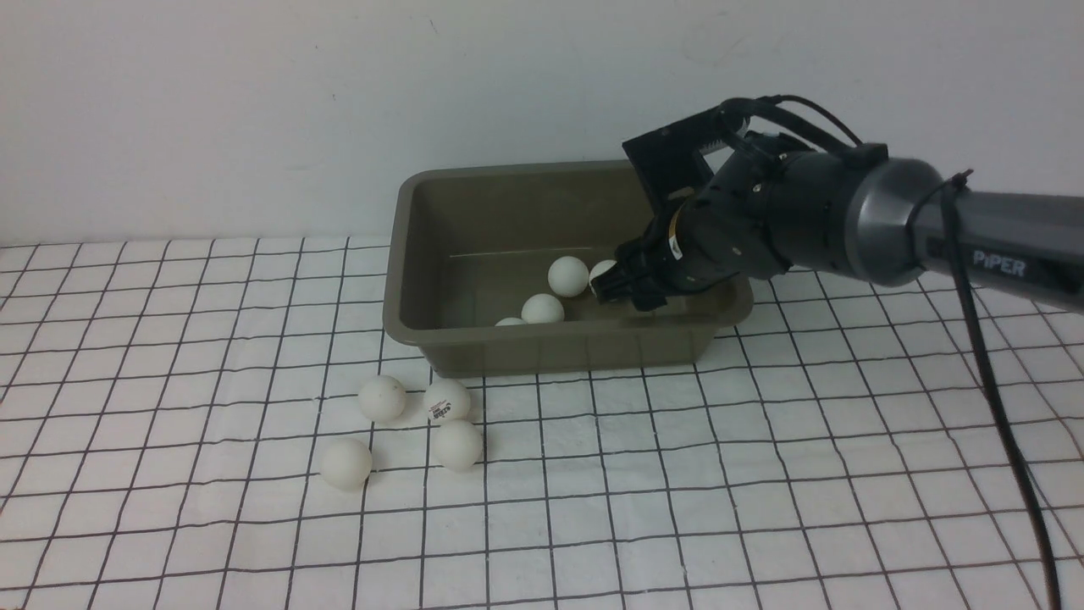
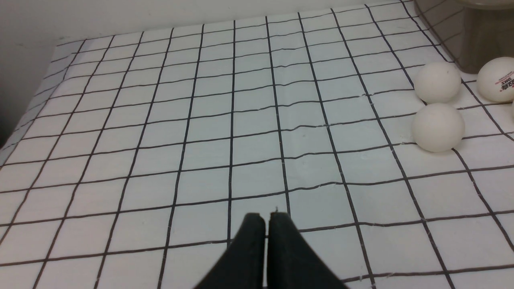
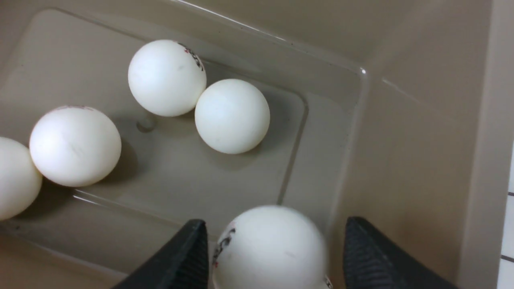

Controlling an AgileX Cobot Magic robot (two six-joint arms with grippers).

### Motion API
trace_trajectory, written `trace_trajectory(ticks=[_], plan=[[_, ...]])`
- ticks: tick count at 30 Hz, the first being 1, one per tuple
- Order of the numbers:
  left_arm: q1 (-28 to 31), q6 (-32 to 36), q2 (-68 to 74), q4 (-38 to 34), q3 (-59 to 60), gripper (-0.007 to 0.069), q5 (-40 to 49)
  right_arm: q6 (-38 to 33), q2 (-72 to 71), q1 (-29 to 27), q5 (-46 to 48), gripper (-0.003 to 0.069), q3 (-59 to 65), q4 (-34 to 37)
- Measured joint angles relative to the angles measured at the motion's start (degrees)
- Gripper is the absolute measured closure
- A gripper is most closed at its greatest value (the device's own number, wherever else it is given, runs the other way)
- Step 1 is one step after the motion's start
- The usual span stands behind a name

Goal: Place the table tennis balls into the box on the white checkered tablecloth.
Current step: 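Release the ping pong ball into the bin and lift the gripper away, then reach for and grasp a ping pong ball on the table beside the basket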

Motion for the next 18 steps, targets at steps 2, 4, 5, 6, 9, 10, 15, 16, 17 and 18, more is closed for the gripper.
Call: trace_trajectory(ticks=[2, 4, 5, 6, 9, 10, 15, 16, 17, 18], plan=[[0.0, 0.0, 0.0, 0.0, 0.0, 0.0629, 0.0, 0.0, 0.0, 0.0, 0.0, 0.0221, 0.0, 0.1], [0.0, 0.0, 0.0, 0.0, 0.0, 0.0629, 0.0, 0.0, 0.0, 0.0, 0.1, 0.0217, 0.0, 0.1], [0.0, 0.0, 0.0, 0.0, 0.0, 0.0629, 0.0, 0.0, 0.0, 0.0, 0.1, 0.0217, 0.0, 0.1], [0.0, 0.0, 0.0, 0.0, 0.0, 0.0629, 0.0, 0.0, -0.3, 0.0, 0.4, 0.0217, 0.0, 0.1], [0.0, 0.0, 0.0, 0.0, 0.0, 0.0629, 0.0, 0.0, -3.4, 0.0, 0.5, 0.0254, 0.0, -1.7], [0.0, 0.0, 0.0, 0.0, 0.0, 0.0629, 0.0, 0.0, -4.9, 0.0, 0.3, 0.0278, 0.0, -2.5], [0.0, 0.0, 0.0, 0.0, 0.0, 0.0629, 0.0, 0.0, -15.4, 0.0, 0.0, 0.0549, 0.0, -7.6], [0.0, 0.0, 0.0, 0.0, 0.0, 0.0629, 0.0, 0.0, -17.5, 0.0, 0.2, 0.059, 0.0, -8.5], [0.0, 0.0, 0.0, 0.0, 0.0, 0.0629, 0.0, 0.0, -21.0, 0.0, 0.6, 0.063, 0.0, -9.4], [0.0, 0.0, 0.0, 0.0, 0.0, 0.0629, 0.0, 0.0, -22.6, 0.0, 1.0, 0.0646, 0.0, -10.2]])
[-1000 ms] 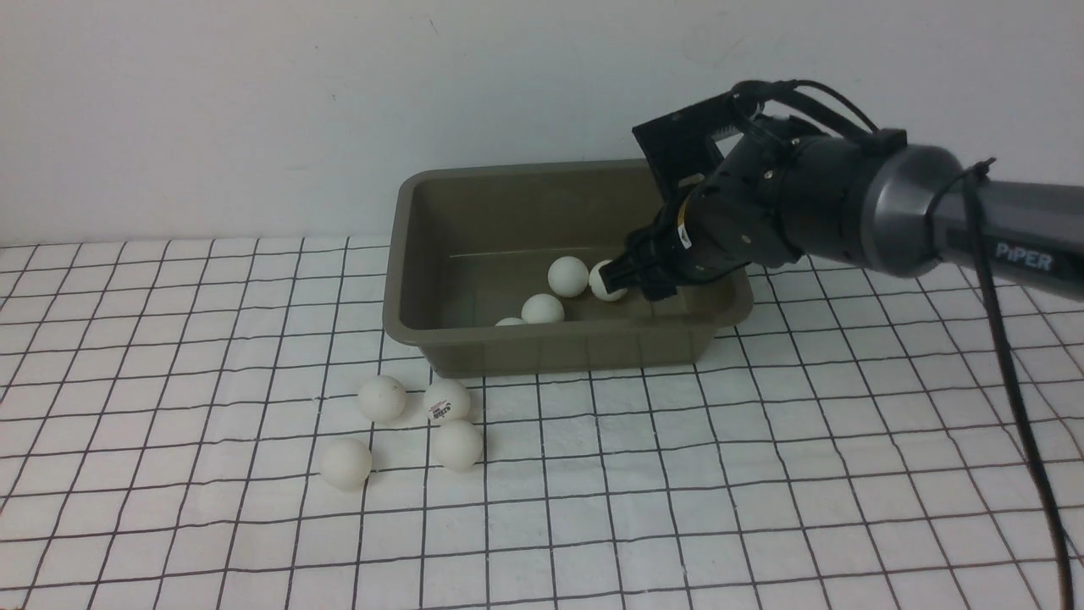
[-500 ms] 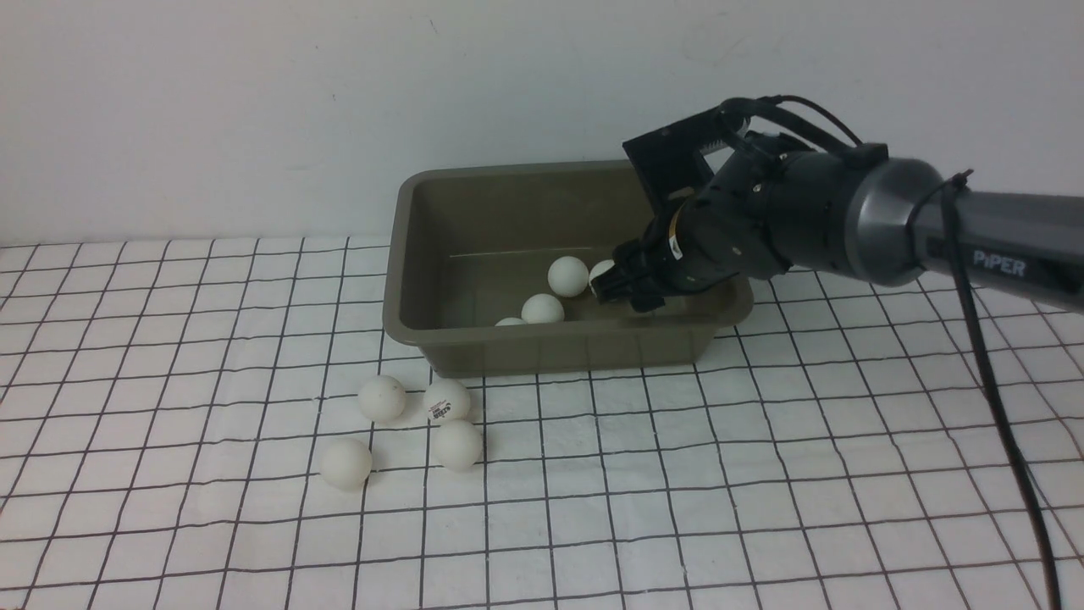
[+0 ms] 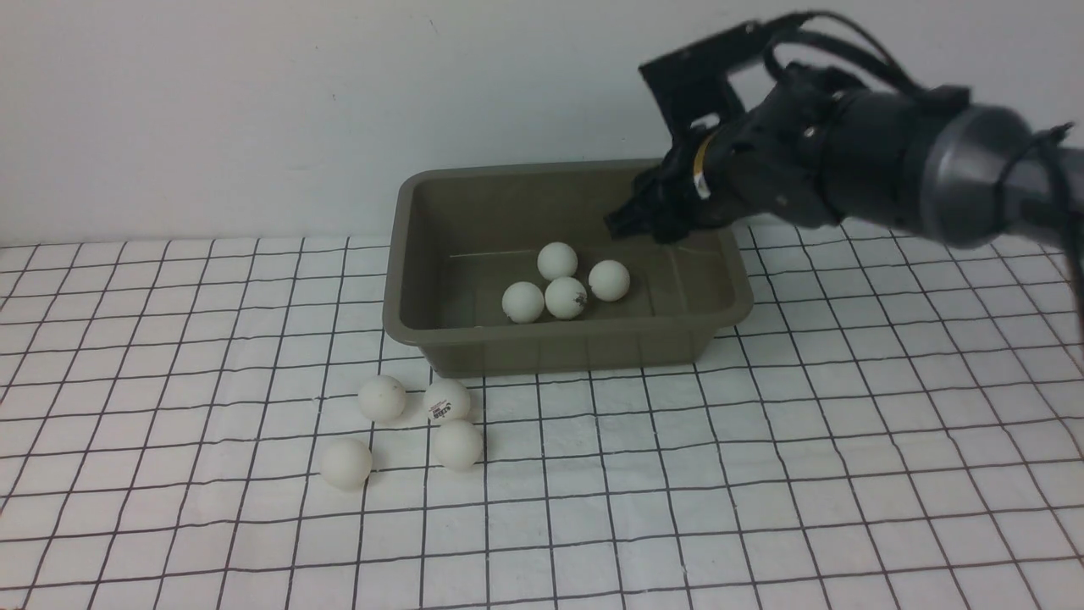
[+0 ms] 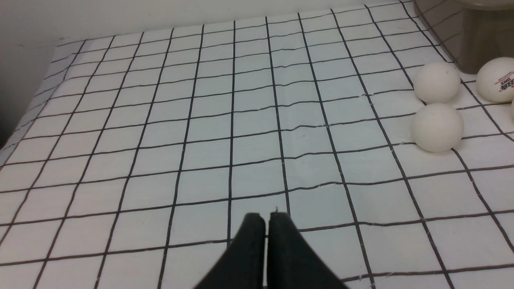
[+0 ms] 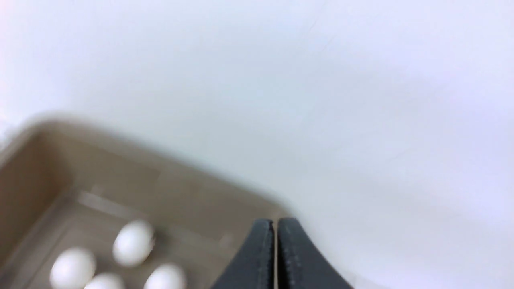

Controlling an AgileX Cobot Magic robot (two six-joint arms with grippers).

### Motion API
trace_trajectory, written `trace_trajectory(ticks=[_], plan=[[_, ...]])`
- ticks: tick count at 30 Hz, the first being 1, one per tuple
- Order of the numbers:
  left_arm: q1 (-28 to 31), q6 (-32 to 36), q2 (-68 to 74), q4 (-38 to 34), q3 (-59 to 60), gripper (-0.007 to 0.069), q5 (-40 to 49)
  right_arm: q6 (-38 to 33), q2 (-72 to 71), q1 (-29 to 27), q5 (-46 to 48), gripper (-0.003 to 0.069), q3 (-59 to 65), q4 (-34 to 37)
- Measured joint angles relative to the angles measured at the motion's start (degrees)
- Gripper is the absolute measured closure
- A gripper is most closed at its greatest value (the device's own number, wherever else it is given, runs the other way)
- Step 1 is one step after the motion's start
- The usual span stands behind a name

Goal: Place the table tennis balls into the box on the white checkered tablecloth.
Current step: 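Reach for and grasp a ping pong ball on the table beside the basket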

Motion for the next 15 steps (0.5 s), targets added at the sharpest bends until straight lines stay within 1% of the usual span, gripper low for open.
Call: trace_trajectory(ticks=[3, 6, 9, 12, 15], plan=[[0.0, 0.0, 0.0, 0.0, 0.0, 0.0629, 0.0, 0.0, -9.0, 0.0, 1.5, 0.0671, 2.1, -3.4], [0.0, 0.0, 0.0, 0.0, 0.0, 0.0629, 0.0, 0.0, -19.5, 0.0, 1.8, 0.0673, 9.7, -4.7], [0.0, 0.0, 0.0, 0.0, 0.0, 0.0629, 0.0, 0.0, -32.4, 0.0, 1.8, 0.0673, 21.4, -4.2], [0.0, 0.0, 0.0, 0.0, 0.0, 0.0629, 0.0, 0.0, -41.8, 0.0, 2.3, 0.0675, 30.7, -3.1], [0.0, 0.0, 0.0, 0.0, 0.0, 0.0629, 0.0, 0.0, -53.9, 0.0, 4.2, 0.0675, 41.2, -0.2]])
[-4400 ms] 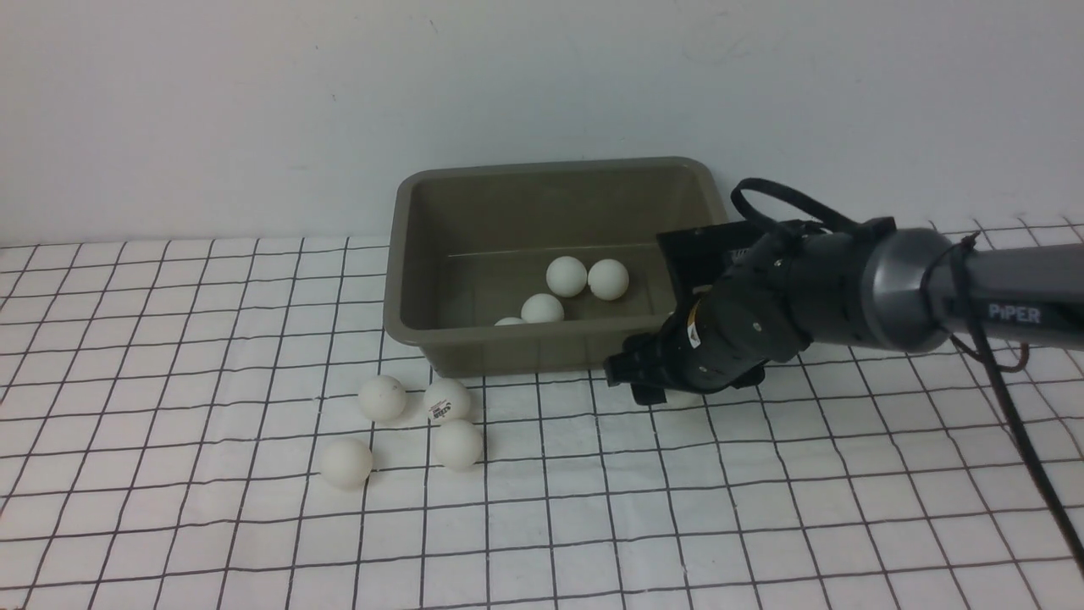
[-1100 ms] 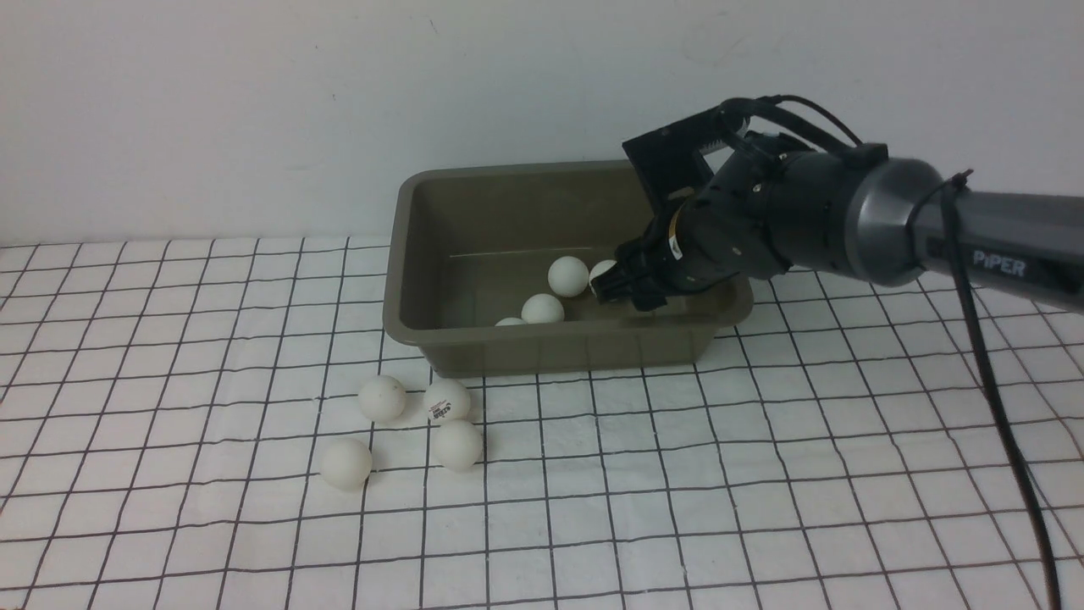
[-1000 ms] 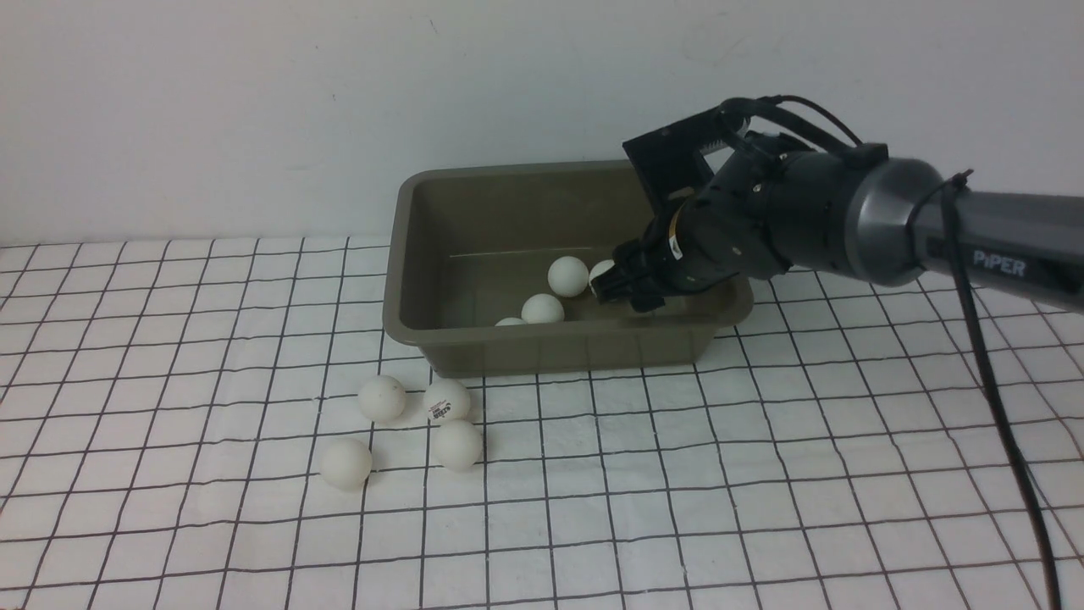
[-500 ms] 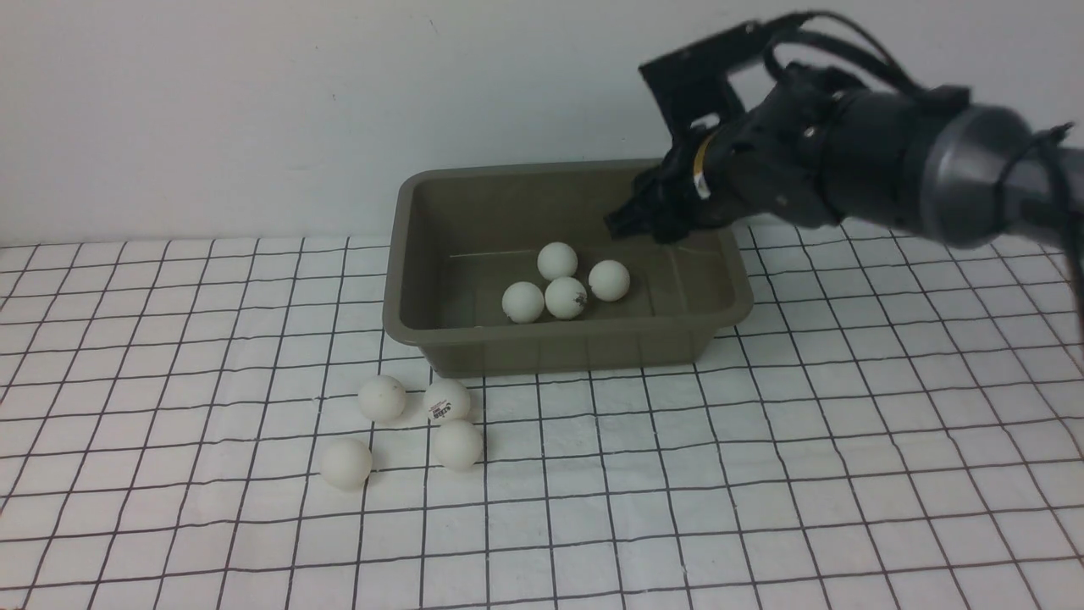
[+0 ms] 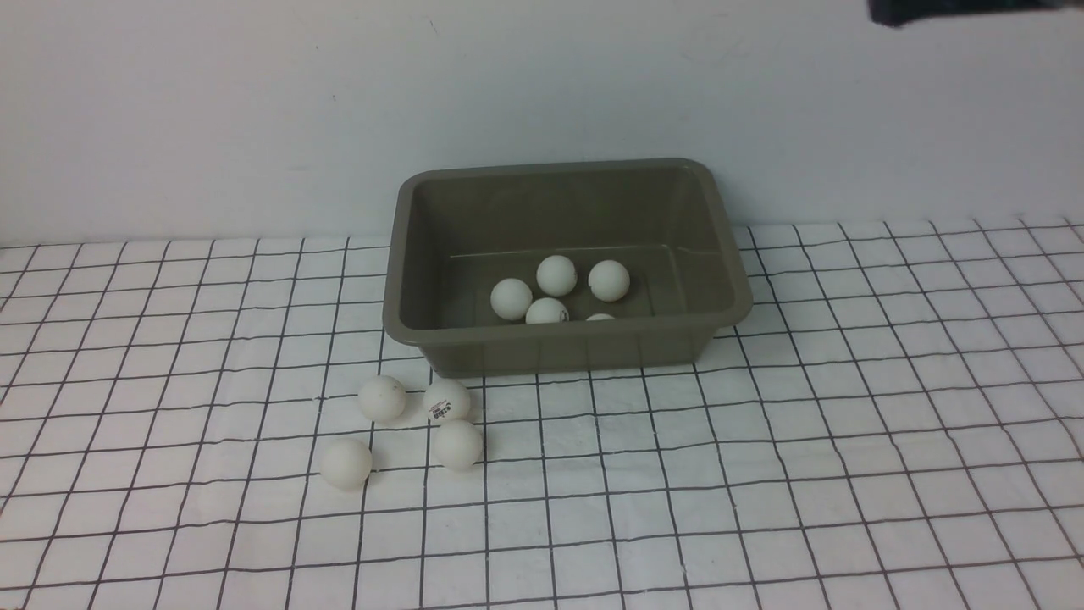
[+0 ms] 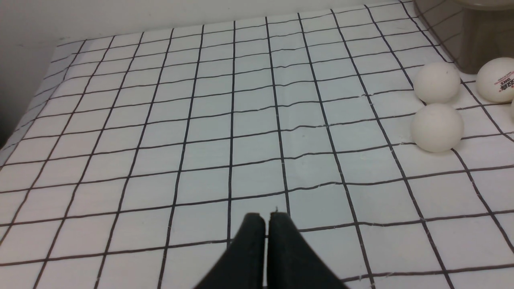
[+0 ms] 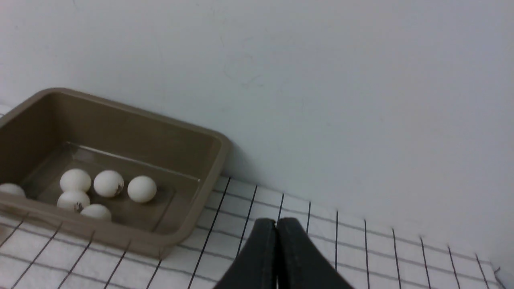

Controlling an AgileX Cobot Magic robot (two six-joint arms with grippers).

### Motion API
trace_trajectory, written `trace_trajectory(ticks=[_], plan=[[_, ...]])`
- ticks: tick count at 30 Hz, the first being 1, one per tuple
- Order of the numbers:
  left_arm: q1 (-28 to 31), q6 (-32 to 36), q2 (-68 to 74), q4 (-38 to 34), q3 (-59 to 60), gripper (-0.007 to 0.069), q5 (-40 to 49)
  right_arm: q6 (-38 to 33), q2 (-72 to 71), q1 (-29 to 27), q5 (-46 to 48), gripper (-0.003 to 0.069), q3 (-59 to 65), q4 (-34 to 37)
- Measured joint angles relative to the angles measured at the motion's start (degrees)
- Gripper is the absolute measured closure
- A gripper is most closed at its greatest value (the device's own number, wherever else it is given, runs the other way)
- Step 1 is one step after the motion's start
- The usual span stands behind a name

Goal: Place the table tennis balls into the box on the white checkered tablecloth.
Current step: 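Reach for and grasp a ping pong ball on the table beside the basket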

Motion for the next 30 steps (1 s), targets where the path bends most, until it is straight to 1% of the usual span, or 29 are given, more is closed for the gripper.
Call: trace_trajectory(ticks=[1, 4, 6, 10, 11, 14, 19, 25, 30], plan=[[0.0, 0.0, 0.0, -0.1, 0.0, 0.0629, -0.1, 0.0, -3.5, 0.0, 0.8, 0.0675, 2.5, 0.8], [0.0, -2.0, 0.0, -3.8, 0.4, 0.0629, -3.0, 0.1, -14.4, 0.0, 3.1, 0.0675, 9.7, 2.0], [0.0, -3.1, 0.0, -6.4, 0.6, 0.0629, -7.0, 0.1, -20.4, 0.0, 3.8, 0.0675, 12.9, 2.0], [0.0, -4.8, 0.0, -11.1, 0.6, 0.0629, -14.9, 0.7, -26.6, 0.0, 4.1, 0.0675, 17.1, 2.0], [0.0, -5.3, 0.0, -11.8, 0.6, 0.0629, -16.1, 1.1, -27.4, 0.0, 4.2, 0.0675, 18.1, 2.0], [0.0, -7.3, 0.0, -16.2, 0.6, 0.0629, -23.5, 1.7, -28.7, 0.0, 4.5, 0.0675, 19.9, 1.9], [0.0, -10.2, 0.0, -21.3, 0.6, 0.0629, -31.4, 1.9, -28.9, 0.0, 4.3, 0.0675, 23.8, 1.9], [0.0, -11.6, 0.0, -23.2, 0.6, 0.0629, -38.8, 1.7, -28.9, 0.0, 1.0, 0.0675, 29.1, 1.9], [0.0, -11.6, 0.0, -23.4, 0.6, 0.0629, -43.0, 2.6, -28.9, 0.0, -4.2, 0.0676, 29.9, 2.0]])
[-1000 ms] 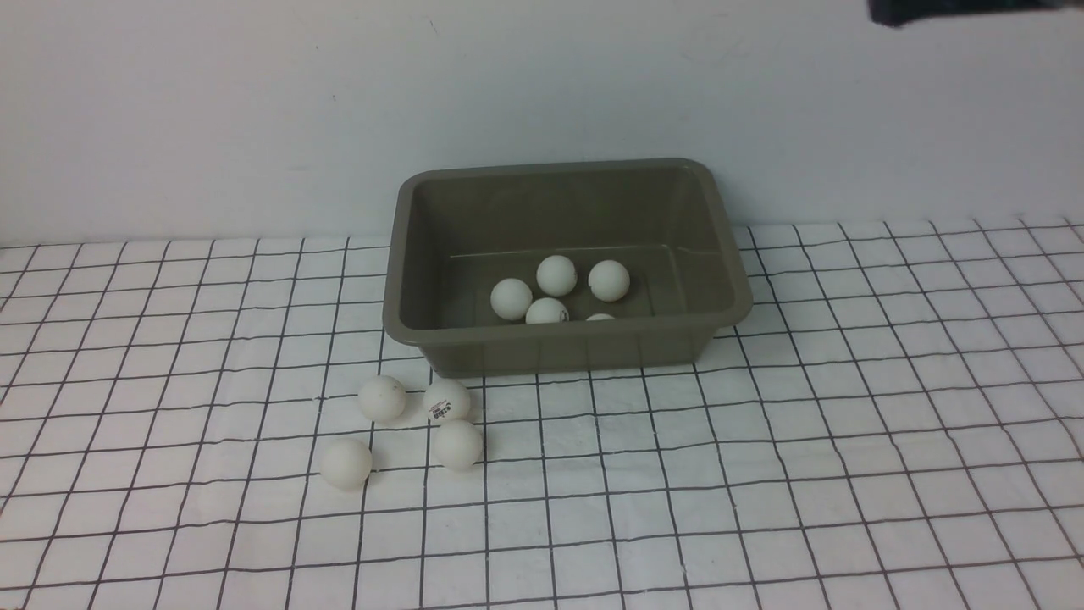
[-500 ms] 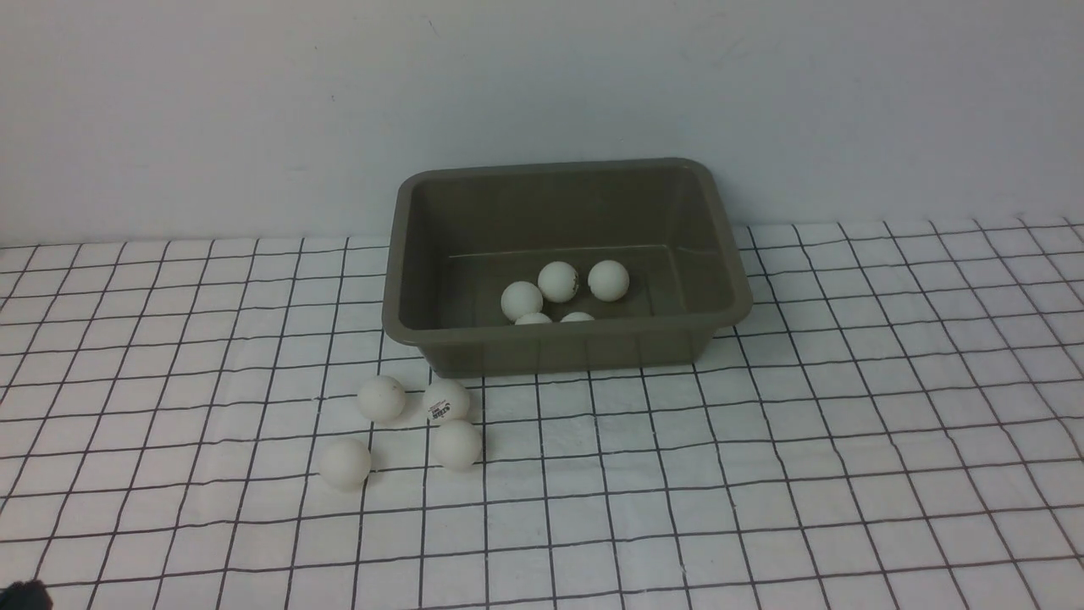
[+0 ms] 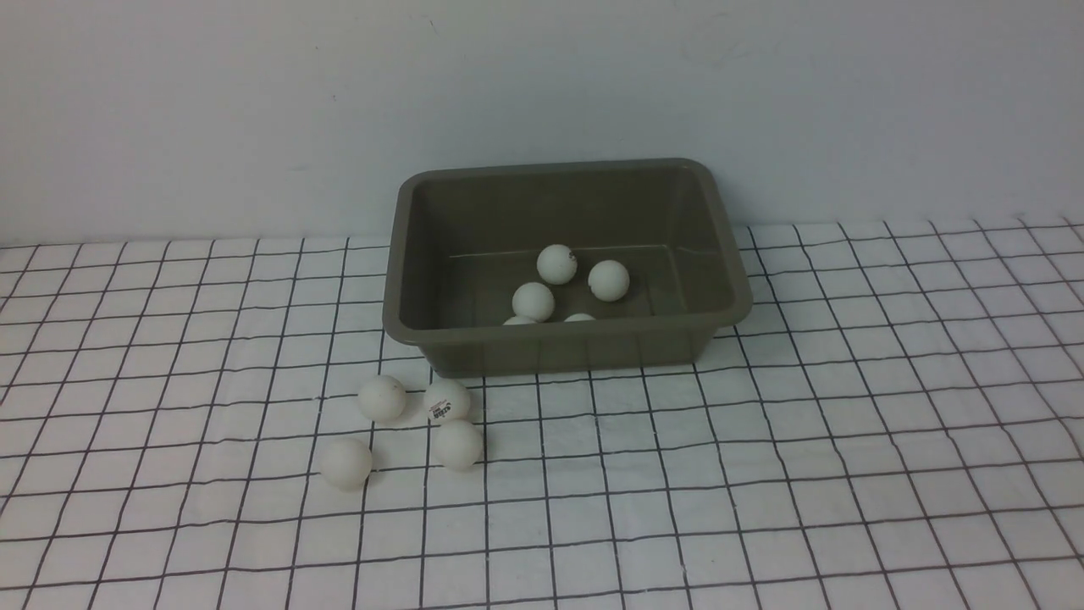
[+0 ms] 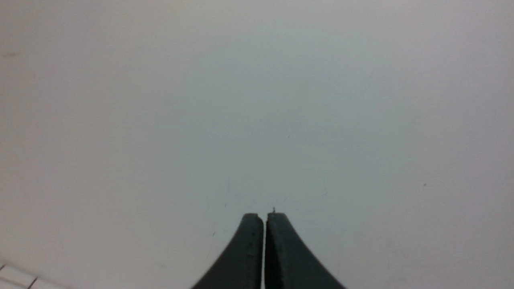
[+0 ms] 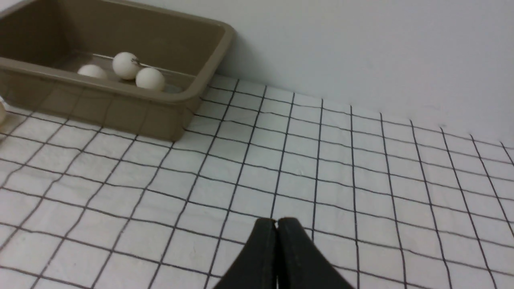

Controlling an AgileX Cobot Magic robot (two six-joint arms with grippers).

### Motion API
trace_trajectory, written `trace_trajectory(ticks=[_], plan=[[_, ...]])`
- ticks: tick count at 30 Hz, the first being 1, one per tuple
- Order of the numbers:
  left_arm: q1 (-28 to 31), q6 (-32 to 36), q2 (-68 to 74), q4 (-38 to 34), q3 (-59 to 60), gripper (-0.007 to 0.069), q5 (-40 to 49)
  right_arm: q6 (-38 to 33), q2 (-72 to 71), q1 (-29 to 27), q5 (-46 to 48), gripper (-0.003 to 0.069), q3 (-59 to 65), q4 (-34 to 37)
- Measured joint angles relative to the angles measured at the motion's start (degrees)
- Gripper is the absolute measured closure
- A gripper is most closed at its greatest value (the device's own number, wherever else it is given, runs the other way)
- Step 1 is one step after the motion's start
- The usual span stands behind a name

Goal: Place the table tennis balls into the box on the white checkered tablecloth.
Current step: 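Reach for and grasp a ping pong ball on the table beside the basket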

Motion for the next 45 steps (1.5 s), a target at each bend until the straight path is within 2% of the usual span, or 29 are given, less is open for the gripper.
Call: trace_trajectory(ticks=[9, 14, 15, 19, 20, 21, 23, 26, 29, 32, 37, 41, 44, 45], plan=[[0.0, -2.5, 0.0, 0.0, 0.0, 0.0629, -8.6, 5.0, 0.0, 0.0, -3.7, 0.0676, 0.1, 2.2], [0.0, -3.6, 0.0, 5.3, -0.4, 0.0629, -8.2, 5.3, 0.0, 0.0, -3.8, 0.0676, 0.1, 2.4], [0.0, -4.5, 0.0, 10.2, -2.6, 0.0629, -2.4, 5.3, 0.0, 0.0, -3.8, 0.0676, 0.1, 2.4], [-0.1, -7.5, 1.3, 22.7, -10.5, 0.0629, 14.1, 5.5, 0.0, 0.0, -4.3, 0.0676, 0.1, 2.4], [-0.1, -8.4, 3.3, 28.2, -14.9, 0.0629, 21.4, 5.5, 0.0, 0.0, -4.6, 0.0676, 0.1, 2.4], [-0.1, -8.5, 3.6, 28.7, -15.4, 0.0629, 22.3, 5.5, 0.0, 0.0, -4.6, 0.0676, 0.1, 2.4], [-0.1, -8.9, 7.4, 32.4, -20.8, 0.0629, 29.4, 5.5, 0.0, 0.0, -4.7, 0.0676, 0.1, 2.4], [-0.4, -8.0, 14.0, 30.9, -27.1, 0.0629, 35.8, 5.5, 0.0, 0.0, -4.7, 0.0676, 0.1, 2.4], [-2.8, -0.8, 21.9, 22.7, -31.7, 0.0629, 42.7, 5.5, 0.0, 0.0, -4.7, 0.0676, 0.1, 2.4], [-6.0, 10.9, 28.9, 13.6, -33.9, 0.0628, 48.4, 5.5, 0.0, 0.0, -4.7, 0.0676, 0.1, 2.4], [-12.6, 37.0, 45.7, -3.6, -35.9, 0.0625, 52.9, 5.5, 0.0, 0.0, -4.7, 0.0676, 0.1, 2.4], [-13.2, 45.1, 55.8, -7.7, -37.6, 0.0594, 52.2, 5.5, 0.0, 0.0, -4.7, 0.0676, 0.1, 2.4], [-13.2, 47.7, 60.1, -7.9, -39.0, 0.0559, 51.7, 5.5, 0.0, 0.0, -4.7, 0.0676, 0.1, 2.4], [-13.2, 49.7, 64.0, -7.9, -40.7, 0.0506, 51.0, 5.8, 0.0, 0.0, -4.7, 0.0676, 0.1, 2.4]])
